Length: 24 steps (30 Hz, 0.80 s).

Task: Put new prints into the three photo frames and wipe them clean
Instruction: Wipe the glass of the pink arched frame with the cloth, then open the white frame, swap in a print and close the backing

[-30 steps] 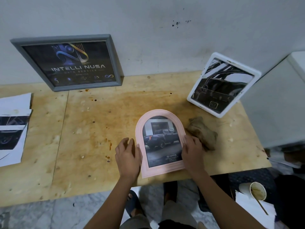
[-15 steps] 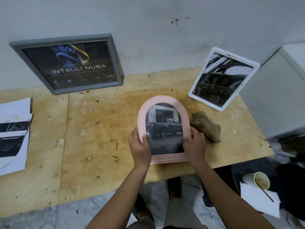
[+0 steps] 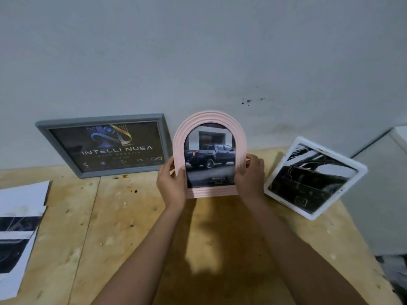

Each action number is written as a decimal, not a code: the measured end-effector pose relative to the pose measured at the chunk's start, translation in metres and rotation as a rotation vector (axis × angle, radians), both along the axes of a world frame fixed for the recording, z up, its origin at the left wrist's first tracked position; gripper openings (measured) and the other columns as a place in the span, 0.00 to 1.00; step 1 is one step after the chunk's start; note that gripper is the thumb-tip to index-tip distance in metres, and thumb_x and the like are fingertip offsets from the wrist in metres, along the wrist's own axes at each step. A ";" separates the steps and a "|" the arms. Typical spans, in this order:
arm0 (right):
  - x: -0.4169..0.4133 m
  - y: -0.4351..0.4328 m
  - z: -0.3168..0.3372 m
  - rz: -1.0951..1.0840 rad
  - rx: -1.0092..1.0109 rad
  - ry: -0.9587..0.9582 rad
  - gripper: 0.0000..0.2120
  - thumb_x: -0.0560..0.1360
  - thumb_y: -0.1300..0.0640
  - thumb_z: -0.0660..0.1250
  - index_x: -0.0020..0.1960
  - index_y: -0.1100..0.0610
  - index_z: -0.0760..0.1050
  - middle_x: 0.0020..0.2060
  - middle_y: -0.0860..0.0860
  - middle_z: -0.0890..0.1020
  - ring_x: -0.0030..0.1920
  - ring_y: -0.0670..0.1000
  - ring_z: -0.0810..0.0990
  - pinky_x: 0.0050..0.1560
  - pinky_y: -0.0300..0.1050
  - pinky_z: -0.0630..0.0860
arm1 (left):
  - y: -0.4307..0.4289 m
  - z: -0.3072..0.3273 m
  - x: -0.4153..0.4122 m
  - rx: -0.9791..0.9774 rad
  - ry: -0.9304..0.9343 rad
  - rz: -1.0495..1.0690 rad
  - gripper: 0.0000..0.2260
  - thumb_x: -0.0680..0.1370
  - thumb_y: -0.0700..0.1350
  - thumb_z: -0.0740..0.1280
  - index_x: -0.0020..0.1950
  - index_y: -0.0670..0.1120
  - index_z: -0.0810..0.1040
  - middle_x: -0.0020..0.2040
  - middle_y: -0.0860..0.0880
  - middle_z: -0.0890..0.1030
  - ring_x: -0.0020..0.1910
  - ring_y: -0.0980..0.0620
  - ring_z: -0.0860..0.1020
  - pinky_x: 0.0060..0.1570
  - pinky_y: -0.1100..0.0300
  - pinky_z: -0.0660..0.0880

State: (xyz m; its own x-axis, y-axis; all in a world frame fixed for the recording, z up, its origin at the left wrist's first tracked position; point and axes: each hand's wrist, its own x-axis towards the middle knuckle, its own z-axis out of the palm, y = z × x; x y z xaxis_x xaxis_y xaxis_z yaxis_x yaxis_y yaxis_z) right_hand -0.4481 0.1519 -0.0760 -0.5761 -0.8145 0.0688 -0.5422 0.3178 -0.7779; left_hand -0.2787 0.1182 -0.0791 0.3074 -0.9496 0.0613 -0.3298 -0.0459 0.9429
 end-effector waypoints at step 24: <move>-0.020 -0.080 -0.041 0.143 -0.033 -0.032 0.20 0.73 0.67 0.64 0.63 0.62 0.65 0.59 0.56 0.68 0.53 0.48 0.68 0.48 0.36 0.68 | -0.061 -0.037 -0.028 -0.050 -0.062 0.123 0.16 0.78 0.42 0.63 0.66 0.43 0.70 0.60 0.44 0.70 0.57 0.49 0.73 0.58 0.57 0.72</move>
